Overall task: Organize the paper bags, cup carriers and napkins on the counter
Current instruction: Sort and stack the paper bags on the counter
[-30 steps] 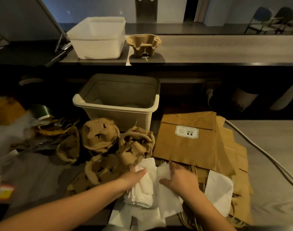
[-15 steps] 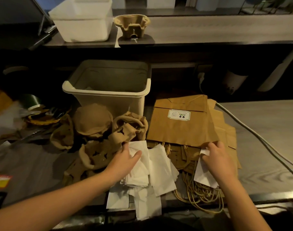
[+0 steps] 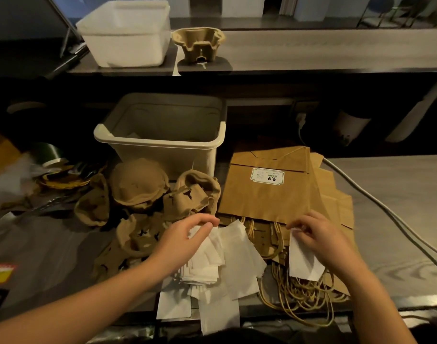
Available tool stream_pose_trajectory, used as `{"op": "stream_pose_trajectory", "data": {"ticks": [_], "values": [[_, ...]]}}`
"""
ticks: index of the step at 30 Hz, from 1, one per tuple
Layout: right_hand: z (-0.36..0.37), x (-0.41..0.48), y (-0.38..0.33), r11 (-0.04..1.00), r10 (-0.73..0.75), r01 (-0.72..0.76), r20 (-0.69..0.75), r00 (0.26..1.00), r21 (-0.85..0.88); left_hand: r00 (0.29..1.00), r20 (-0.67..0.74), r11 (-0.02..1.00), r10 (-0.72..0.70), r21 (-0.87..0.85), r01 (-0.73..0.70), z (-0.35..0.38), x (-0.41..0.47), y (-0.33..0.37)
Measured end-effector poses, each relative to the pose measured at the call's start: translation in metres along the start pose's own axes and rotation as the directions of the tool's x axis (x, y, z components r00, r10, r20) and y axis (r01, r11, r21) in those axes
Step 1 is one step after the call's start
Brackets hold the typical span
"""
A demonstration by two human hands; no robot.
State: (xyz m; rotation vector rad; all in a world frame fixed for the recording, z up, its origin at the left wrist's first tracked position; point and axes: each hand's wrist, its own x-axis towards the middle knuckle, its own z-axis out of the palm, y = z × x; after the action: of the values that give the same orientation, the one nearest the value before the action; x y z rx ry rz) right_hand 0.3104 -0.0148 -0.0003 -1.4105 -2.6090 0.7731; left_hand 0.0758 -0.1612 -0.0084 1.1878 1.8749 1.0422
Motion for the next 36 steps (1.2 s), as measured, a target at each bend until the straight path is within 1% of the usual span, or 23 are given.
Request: {"op": "stream_pose_trajectory", "data": {"ticks": [3,4,5,6,7,8,9,10,12,14,16,18,21,24,27,29,30,31,33,35,36], "values": [[-0.020,0.001,-0.027,0.993,-0.120,0.119,0.097,0.988,0.009,0.999,-0.036,0.998,0.028,-0.060,-0.030,-0.005,-0.003,0.008],[-0.023,0.003,-0.038,0.988,-0.154,0.155,0.113,0.982,0.003,0.996,-0.049,0.995,0.073,-0.058,-0.076,-0.006,-0.004,0.011],[-0.023,0.007,-0.050,0.980,-0.195,0.197,0.112,0.974,-0.009,0.985,-0.068,0.987,0.159,-0.016,-0.160,-0.008,-0.003,0.014],[-0.018,0.012,-0.062,0.969,-0.242,0.247,0.103,0.965,-0.030,0.957,-0.087,0.959,0.278,0.078,-0.271,-0.010,0.001,0.015],[-0.010,0.018,-0.074,0.953,-0.293,0.299,0.095,0.951,-0.049,0.913,-0.087,0.905,0.398,0.199,-0.376,-0.012,0.008,0.015],[0.004,0.026,-0.085,0.936,-0.336,0.343,0.102,0.936,-0.072,0.870,-0.066,0.835,0.489,0.323,-0.445,-0.013,0.019,0.013],[0.020,0.032,-0.093,0.924,-0.360,0.371,0.117,0.926,-0.096,0.845,-0.020,0.764,0.535,0.438,-0.473,-0.013,0.031,0.010],[0.039,0.038,-0.099,0.922,-0.355,0.371,0.139,0.924,-0.109,0.846,0.037,0.699,0.532,0.544,-0.463,-0.013,0.044,0.005],[0.074,0.044,-0.102,0.943,-0.311,0.327,0.182,0.933,-0.065,0.891,0.129,0.574,0.436,0.723,-0.386,-0.013,0.062,-0.010],[0.097,0.045,-0.098,0.948,-0.310,0.318,0.188,0.932,-0.011,0.914,0.189,0.489,0.358,0.796,-0.356,-0.015,0.070,-0.027],[0.103,0.044,-0.096,0.940,-0.338,0.341,0.168,0.926,0.014,0.925,0.210,0.497,0.317,0.794,-0.350,-0.019,0.072,-0.037],[0.098,0.045,-0.096,0.931,-0.364,0.360,0.130,0.922,0.053,0.923,0.197,0.533,0.331,0.768,-0.355,-0.024,0.074,-0.039],[0.085,0.045,-0.092,0.923,-0.371,0.363,0.041,0.928,0.130,0.910,0.197,0.499,0.365,0.784,-0.370,-0.029,0.076,-0.042],[0.073,0.048,-0.077,0.944,-0.293,0.293,-0.024,0.956,0.154,0.894,0.185,0.470,0.409,0.797,-0.380,-0.030,0.077,-0.040],[0.061,0.056,-0.056,0.966,-0.144,0.157,-0.081,0.986,0.205,0.878,0.171,0.480,0.448,0.782,-0.397,-0.029,0.077,-0.031],[0.051,0.060,-0.042,0.967,-0.048,0.079,-0.128,0.991,0.242,0.854,0.181,0.486,0.488,0.756,-0.438,-0.025,0.074,-0.021],[0.047,0.061,-0.036,0.965,-0.004,0.043,-0.149,0.989,0.260,0.834,0.198,0.473,0.516,0.745,-0.469,-0.022,0.072,-0.016],[0.043,0.063,-0.030,0.959,0.035,0.016,-0.176,0.984,0.282,0.806,0.227,0.446,0.546,0.736,-0.510,-0.017,0.068,-0.010],[0.036,0.066,-0.018,0.943,0.106,-0.021,-0.243,0.964,0.331,0.731,0.342,0.357,0.590,0.702,-0.616,-0.004,0.060,0.003],[0.028,0.069,-0.009,0.936,0.165,-0.059,-0.283,0.945,0.346,0.634,0.504,0.221,0.586,0.654,-0.724,0.013,0.054,0.010],[0.025,0.070,-0.004,0.937,0.187,-0.082,-0.288,0.939,0.339,0.593,0.583,0.158,0.555,0.626,-0.763,0.021,0.052,0.012]]}}
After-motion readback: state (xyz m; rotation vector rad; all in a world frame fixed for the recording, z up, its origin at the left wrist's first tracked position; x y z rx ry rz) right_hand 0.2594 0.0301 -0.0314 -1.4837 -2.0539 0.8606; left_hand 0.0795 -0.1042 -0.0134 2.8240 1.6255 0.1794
